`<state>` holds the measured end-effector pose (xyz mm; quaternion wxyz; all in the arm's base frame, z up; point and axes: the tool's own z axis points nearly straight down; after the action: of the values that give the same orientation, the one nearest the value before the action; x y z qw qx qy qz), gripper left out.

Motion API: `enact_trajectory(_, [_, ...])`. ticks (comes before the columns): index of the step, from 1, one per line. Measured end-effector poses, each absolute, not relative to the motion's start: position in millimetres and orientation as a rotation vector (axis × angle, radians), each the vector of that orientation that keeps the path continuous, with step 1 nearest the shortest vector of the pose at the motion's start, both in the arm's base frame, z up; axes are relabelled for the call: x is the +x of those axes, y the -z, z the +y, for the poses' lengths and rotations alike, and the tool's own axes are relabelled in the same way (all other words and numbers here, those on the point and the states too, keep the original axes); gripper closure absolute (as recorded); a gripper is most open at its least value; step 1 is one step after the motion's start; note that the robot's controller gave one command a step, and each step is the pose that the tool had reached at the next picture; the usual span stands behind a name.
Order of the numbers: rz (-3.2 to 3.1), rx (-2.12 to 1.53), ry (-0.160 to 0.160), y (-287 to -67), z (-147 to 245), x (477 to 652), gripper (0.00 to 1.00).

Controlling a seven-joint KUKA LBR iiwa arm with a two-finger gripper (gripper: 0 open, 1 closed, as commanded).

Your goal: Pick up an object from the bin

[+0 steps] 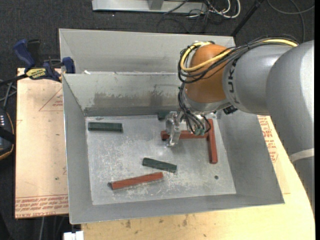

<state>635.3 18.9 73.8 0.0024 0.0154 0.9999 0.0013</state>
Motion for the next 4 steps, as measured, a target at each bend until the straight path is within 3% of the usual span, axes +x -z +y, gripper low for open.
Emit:
enact_trajectory(1, [3.142,-0.069,-0.001,-86,20,629.4,1.00])
enact_trajectory(2, [3.118,-0.417,-0.002,-145,34,605.7,1.00])
enact_trajectory(3, [3.011,-0.857,0.002,-175,40,588.8,1.00])
enact_trajectory(4, [2.982,-0.985,-0.003,-198,27,579.1,1.00])
